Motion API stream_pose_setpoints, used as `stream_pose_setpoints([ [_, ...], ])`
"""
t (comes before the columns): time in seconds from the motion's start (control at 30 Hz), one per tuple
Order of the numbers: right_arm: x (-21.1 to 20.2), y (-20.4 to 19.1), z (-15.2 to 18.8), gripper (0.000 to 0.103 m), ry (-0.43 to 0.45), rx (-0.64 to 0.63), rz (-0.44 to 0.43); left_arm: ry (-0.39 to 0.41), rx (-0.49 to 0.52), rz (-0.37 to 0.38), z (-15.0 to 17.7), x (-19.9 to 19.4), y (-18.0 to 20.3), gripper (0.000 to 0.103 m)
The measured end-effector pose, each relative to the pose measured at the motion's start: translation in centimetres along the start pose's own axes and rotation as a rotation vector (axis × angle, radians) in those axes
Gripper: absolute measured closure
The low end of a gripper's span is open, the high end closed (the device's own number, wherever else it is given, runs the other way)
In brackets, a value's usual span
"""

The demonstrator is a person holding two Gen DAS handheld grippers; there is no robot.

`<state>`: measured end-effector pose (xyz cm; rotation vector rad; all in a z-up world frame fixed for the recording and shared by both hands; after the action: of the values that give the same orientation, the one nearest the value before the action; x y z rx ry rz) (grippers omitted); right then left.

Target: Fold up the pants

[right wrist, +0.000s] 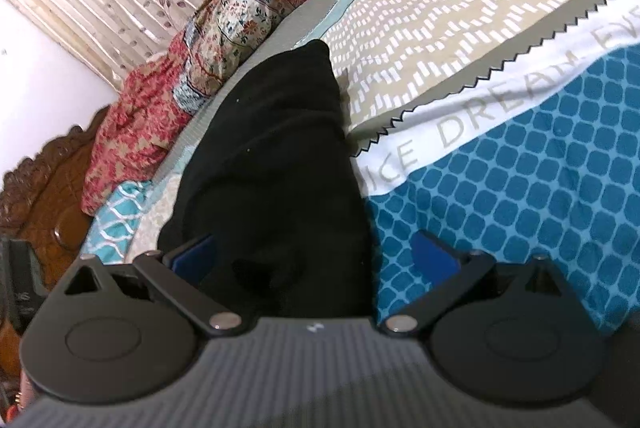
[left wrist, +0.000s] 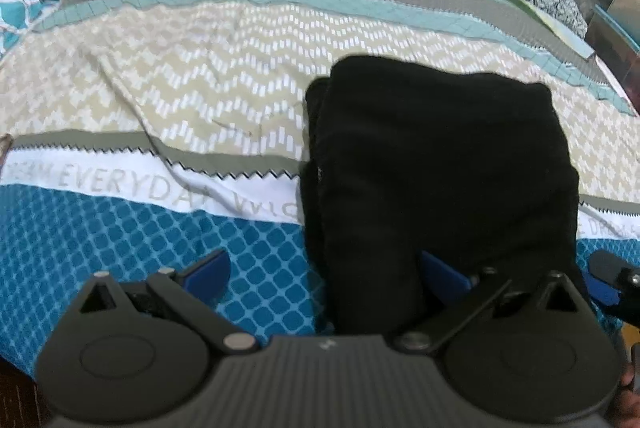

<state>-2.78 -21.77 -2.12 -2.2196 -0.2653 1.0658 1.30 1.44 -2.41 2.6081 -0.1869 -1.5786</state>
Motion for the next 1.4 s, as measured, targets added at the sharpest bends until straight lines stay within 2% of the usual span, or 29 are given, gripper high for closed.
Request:
stream_pose_setpoints([
  [0.1,-0.5,-1.5,-0.1,0.007,0.041,-0.093,0.081,0.05,0.017,0.01,-0.3,-1.5,-0.2,0.0],
  [0.13,-0.8,-2.2,-0.4,0.01,0.059,-0.135,0.071,0.062,0.019,0.025,-0.6,-1.9,-0.4,0.0],
  [0.27,-0.9,-3.8,-2.1,0.011,0.083,-0.197,-0.006,0.093,-0.007,0.119,-2.3,-2.9,-1.6,0.0],
  [0.4,0.4,-2.9,-3.8,0.009,0.069,-0.194,-0.02,0.023,-0.047,0.228,-3.4,-0.5,-2.2,0.0],
  [0.47,1.3,-2.2,-4.4,0.008,0.052,-0.18,-0.017,-0.013,-0.061,0.244,-3.7,1.0,-2.3,0.0],
  [0.57,2.4,-1.3,-5.0,0.008,0.013,-0.133,-0.059,-0.055,-0.096,0.299,-4.2,3.2,-2.5,0.0],
  [0.67,3.3,-1.1,-4.7,0.006,-0.042,-0.104,-0.109,-0.1,-0.166,0.396,-4.4,5.3,-3.0,0.0],
  [0.77,4.2,-0.9,-4.3,0.0,-0.087,-0.073,-0.155,-0.083,-0.184,0.449,-4.8,6.2,-2.6,0.0],
  [0.87,4.3,-1.2,-4.2,0.0,-0.085,-0.08,-0.171,-0.084,-0.169,0.477,-4.9,6.7,-1.6,0.0],
  [0.97,4.4,-2.1,-3.8,0.0,-0.125,-0.071,-0.204,-0.128,-0.161,0.601,-4.6,6.9,0.3,0.0],
  [1.03,4.7,-3.4,-3.2,0.0,-0.168,-0.097,-0.241,-0.119,-0.123,0.595,-4.2,6.9,1.4,0.0],
  [1.1,5.1,-4.2,-2.6,0.0,-0.179,-0.163,-0.2,-0.104,-0.101,0.586,-4.0,7.0,1.6,0.0],
  [1.17,5.3,-4.2,-2.1,0.0,-0.181,-0.197,-0.178,-0.114,-0.134,0.629,-4.2,7.2,0.8,0.0],
  [1.3,5.0,-3.2,-2.3,0.0,-0.145,-0.137,-0.232,-0.134,-0.221,0.725,-4.6,7.7,-0.8,0.0],
  [1.4,4.7,-2.4,-2.9,0.0,-0.135,-0.076,-0.263,-0.153,-0.277,0.741,-5.4,8.2,-1.6,0.0],
])
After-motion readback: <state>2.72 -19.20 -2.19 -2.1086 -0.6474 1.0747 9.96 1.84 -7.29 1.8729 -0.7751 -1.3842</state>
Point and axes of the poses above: each gripper's, at about its wrist camera, not at the fingertips, and x roughly the way its jaws point, y to its right, z to its underside, the point moved 8 cm from there along x, roughly the way its jaws point, and after that the axes turned 5 degrees about -y, right-handed, at the moved point
